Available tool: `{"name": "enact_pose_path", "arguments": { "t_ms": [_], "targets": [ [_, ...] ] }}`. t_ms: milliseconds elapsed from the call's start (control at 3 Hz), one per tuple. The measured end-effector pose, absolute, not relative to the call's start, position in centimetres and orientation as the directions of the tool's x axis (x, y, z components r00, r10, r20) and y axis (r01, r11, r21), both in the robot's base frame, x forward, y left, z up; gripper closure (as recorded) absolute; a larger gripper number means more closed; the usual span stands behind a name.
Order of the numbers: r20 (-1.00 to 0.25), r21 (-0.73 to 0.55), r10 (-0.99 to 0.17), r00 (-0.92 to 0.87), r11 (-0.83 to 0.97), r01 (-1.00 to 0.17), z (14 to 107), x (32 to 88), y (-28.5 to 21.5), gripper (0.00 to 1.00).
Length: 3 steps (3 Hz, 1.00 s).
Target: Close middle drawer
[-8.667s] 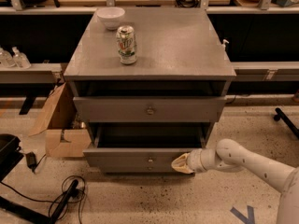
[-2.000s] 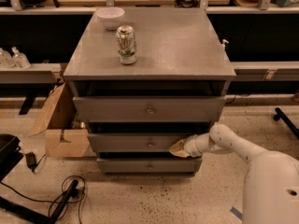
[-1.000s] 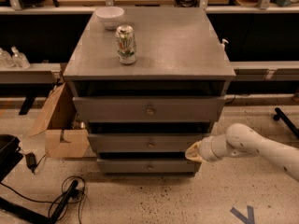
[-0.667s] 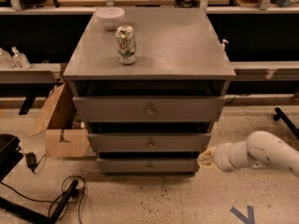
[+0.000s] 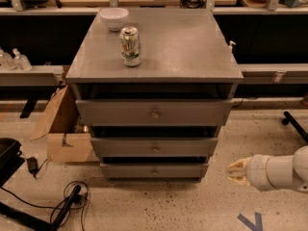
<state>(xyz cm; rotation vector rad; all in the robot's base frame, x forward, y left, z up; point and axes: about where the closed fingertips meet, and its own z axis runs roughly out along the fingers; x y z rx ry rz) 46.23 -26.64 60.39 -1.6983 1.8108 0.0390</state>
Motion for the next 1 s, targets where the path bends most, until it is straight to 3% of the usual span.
{"name": "enact_pose_path", "arguments": {
  "t_ms": [333, 667, 1000],
  "targets": [
    [-0.462, -0.410, -0.886, 0.051, 0.162, -0.898, 60.8, 47.1, -26.8, 1.00],
    [-0.382, -0.466, -0.923, 0.052, 0.144, -0.873, 64.1, 48.9, -29.1, 1.00],
    [-0.224, -0.557, -0.974, 0.043, 0.092, -0.825, 69.7, 50.8, -33.7, 1.00]
  ]
}}
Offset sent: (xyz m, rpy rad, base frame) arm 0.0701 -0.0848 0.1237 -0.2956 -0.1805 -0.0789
